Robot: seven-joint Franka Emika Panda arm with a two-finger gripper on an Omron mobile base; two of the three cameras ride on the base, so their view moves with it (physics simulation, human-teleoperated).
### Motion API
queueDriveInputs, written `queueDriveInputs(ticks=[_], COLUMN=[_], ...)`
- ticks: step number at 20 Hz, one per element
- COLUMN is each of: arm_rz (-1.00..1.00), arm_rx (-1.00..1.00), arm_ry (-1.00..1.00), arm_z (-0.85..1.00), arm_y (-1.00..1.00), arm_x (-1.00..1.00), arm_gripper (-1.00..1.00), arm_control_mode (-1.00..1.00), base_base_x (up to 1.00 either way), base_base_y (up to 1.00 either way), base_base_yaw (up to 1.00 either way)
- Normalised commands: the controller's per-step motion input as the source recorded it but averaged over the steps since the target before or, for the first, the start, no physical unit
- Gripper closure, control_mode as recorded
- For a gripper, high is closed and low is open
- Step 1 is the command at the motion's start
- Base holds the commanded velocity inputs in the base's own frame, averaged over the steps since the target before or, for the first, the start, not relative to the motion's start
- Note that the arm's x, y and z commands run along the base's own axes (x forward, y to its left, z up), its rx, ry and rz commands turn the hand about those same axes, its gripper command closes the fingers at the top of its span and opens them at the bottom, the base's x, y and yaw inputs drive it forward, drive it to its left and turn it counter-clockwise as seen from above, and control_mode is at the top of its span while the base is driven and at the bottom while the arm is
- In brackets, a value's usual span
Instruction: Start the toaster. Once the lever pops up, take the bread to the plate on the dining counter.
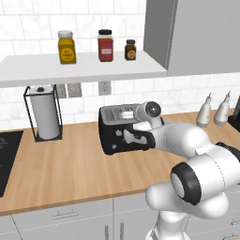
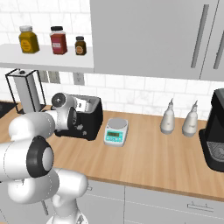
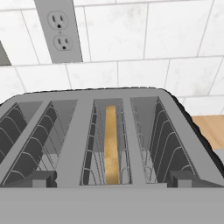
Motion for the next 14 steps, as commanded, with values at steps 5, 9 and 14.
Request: queueDriveInputs(ticks=[5,9,14], arm_rz=[0.0,0.0,0.0], arm_rx=[0.0,0.0,0.0], arm_ry=[0.0,0.0,0.0], arm_z=[0.0,0.0,0.0], arm_y=[0.0,0.0,0.0], arm_x=[0.0,0.0,0.0], arm_gripper=[-1.0,-1.0,-1.0], arm_control_mode=[-1.0,-1.0,-1.0], base_base_x=[0.0,0.0,0.0], base_base_y=[0.0,0.0,0.0], base_base_yaw=[0.0,0.0,0.0])
